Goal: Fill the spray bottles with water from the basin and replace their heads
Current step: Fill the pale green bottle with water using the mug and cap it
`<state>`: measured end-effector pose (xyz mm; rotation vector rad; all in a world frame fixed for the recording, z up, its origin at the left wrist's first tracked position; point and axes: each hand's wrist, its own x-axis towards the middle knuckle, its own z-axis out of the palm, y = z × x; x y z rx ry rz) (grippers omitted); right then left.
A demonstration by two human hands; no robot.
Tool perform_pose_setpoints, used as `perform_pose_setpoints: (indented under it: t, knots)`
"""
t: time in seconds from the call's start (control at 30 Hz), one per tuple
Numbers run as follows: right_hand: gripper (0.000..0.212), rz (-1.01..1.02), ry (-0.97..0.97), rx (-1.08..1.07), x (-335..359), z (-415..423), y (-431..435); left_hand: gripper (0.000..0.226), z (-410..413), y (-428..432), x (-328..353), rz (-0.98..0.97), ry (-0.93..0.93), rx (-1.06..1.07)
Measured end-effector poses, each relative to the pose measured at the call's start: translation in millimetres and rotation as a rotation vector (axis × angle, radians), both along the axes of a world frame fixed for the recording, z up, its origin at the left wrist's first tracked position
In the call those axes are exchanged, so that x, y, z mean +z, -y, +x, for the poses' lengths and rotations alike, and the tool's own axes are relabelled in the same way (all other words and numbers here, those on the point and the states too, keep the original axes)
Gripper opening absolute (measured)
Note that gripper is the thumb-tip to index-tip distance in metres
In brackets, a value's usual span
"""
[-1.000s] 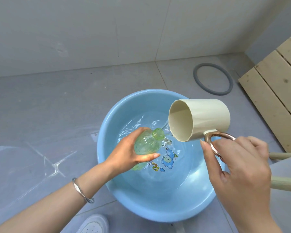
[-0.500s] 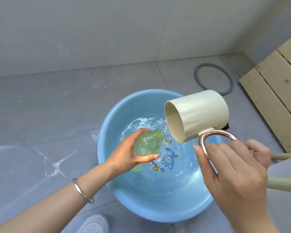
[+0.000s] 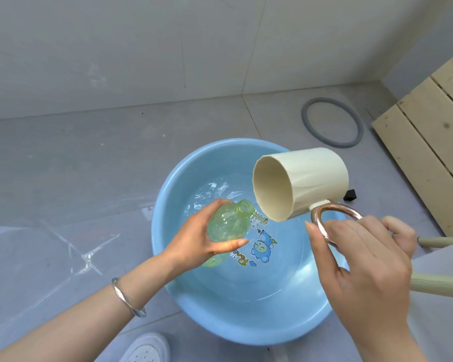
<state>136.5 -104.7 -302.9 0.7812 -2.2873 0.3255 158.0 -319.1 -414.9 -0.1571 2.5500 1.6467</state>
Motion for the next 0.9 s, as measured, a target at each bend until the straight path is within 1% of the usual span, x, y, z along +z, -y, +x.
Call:
perform_pose_setpoints:
  t: [0.17,0.23,0.27,0.3,0.37,0.47,0.53,0.6,0.73,0.83,0.9]
  knots:
    - [0.023,-0.273,0.308,-0.113,-9.5,-4.7,-2.7,0.059,1.4,2.7,0.8,0.002,-0.001,0.01]
    - [0.029,-0.363,0.47,-0.159,-23.6,-11.2,-9.8,0.059,1.6,4.1,1.4,0.007,-0.009,0.017]
    - [0.031,-0.375,0.536,-0.176,-34.2,-15.5,-14.4,0.059,1.5,5.0,1.3,0.013,-0.013,0.021]
    - [0.032,-0.335,0.558,-0.204,-46.3,-19.2,-19.3,0.06,1.6,5.8,1.0,0.019,-0.018,0.024]
    - [0.031,-0.135,0.502,-0.24,-72.0,-25.1,-26.4,0.06,1.8,8.0,1.4,0.022,-0.028,0.04]
    - [0.031,0.152,0.404,-0.209,-111.1,-28.3,-31.8,0.059,1.3,11.5,3.0,0.013,-0.039,0.056]
    - [0.028,0.285,0.353,-0.201,-133.5,-29.5,-30.6,0.059,0.8,14.5,4.0,0.015,-0.046,0.067]
    - [0.022,0.379,0.368,-0.189,-149.1,-31.3,-26.4,0.063,0.7,17.4,3.7,0.02,-0.056,0.078]
    - [0.029,0.414,0.464,-0.181,-158.6,-37.5,-14.7,0.062,-1.0,24.1,7.6,0.001,-0.075,0.107]
    - [0.021,0.363,0.515,-0.178,-160.1,-36.3,2.5,0.059,-2.2,26.4,12.6,0.016,-0.08,0.139]
    - [0.026,0.322,0.592,-0.135,-164.8,-28.8,13.7,0.055,-1.9,26.2,15.9,0.038,-0.087,0.157]
